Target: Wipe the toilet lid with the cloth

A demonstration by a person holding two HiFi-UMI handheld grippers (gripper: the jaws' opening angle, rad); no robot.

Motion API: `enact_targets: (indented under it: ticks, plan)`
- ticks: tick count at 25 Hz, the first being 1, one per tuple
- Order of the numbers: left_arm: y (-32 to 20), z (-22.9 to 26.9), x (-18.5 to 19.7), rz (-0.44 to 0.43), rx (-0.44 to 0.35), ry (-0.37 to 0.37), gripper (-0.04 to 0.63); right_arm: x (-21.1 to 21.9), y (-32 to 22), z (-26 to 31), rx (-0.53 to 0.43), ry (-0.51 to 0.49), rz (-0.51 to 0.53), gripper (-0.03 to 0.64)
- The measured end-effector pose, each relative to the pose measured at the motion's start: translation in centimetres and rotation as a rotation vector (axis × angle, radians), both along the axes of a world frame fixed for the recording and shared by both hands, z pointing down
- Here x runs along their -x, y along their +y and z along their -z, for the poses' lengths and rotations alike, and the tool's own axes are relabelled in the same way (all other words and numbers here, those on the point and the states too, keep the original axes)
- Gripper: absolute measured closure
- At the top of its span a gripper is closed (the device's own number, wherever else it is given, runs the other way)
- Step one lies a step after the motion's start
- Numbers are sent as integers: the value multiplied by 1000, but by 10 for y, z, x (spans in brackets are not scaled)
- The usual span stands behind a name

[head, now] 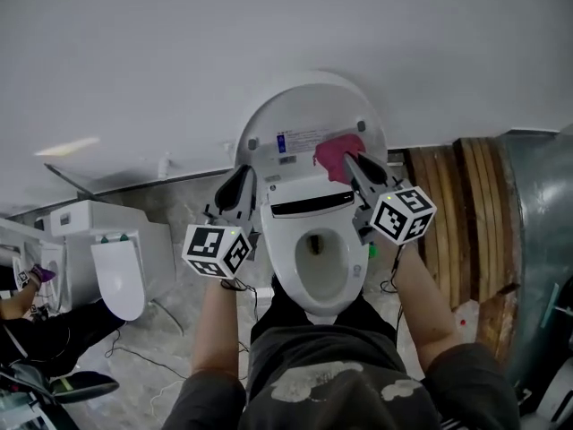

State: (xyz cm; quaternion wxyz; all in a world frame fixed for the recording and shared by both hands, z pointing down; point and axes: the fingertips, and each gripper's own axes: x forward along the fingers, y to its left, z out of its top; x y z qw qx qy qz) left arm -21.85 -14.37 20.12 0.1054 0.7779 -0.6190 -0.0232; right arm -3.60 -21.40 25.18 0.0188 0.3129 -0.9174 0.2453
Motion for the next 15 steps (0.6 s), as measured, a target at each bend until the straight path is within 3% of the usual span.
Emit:
enact_targets:
  ticks: [3,5,9,15]
  plan:
    - [-5,-1,16,-73,-10,18,584,22,3,1,-14,33,-21,575]
    - [-11,-2,26,-124,-10,22,515,34,8,1,-6,30,-48,575]
    - [-27,-4,39,-228,-14,25,458,54,19,1,-3,41,-101,575]
    - [-48,-17,35,-408,7,-1,302,65,38,-11,21,65,-182,575]
